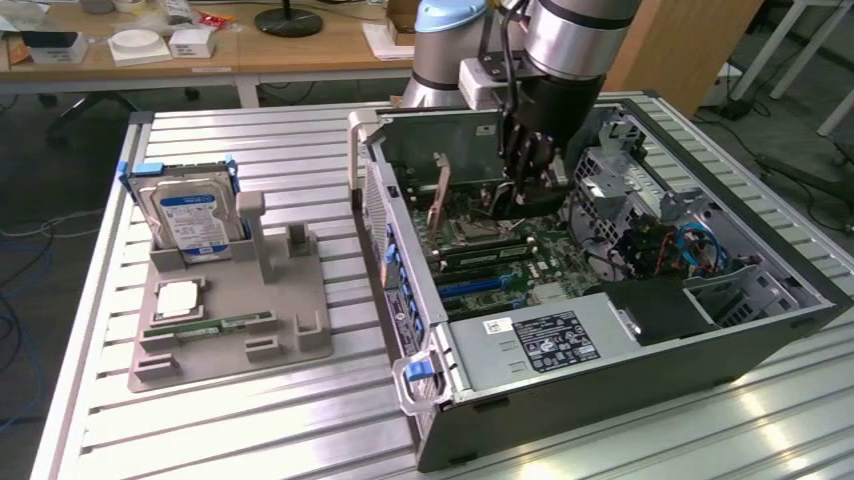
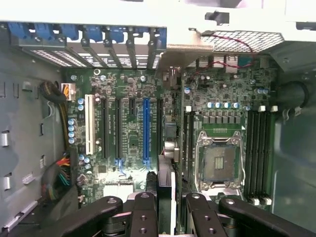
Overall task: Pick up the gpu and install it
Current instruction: 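Insert the gpu into the slot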
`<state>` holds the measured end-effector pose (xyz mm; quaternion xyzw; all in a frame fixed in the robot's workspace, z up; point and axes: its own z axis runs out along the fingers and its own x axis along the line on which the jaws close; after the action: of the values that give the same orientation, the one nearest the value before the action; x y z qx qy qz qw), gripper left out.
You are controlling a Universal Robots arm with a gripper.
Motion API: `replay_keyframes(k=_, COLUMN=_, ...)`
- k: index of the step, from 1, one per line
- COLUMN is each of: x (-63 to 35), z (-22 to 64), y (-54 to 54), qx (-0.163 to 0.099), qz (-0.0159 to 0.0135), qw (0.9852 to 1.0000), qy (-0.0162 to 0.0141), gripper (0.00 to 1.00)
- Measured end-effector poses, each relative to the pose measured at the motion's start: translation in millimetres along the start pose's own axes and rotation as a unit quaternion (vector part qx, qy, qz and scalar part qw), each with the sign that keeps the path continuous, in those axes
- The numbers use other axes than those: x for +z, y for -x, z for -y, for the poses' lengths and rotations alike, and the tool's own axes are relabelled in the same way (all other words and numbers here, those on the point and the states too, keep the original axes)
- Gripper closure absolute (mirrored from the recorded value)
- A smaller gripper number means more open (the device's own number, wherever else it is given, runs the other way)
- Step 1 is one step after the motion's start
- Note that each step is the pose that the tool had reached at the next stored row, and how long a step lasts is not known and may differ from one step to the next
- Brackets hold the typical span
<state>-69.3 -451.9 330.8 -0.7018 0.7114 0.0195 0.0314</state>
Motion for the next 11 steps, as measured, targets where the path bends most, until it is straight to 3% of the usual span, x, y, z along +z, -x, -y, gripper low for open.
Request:
replay_keyframes(k=4, x=2.2, z=0.0, y=-7.2, qx=0.0, qz=0.0001, qw=1.0, qy=0.0, gripper=0.73)
replay_keyframes(k=11, x=9.9, z=-4.0, y=-8.6, qx=0.0, qz=0.0005, qw=1.0, qy=-0.0002, gripper=0.73)
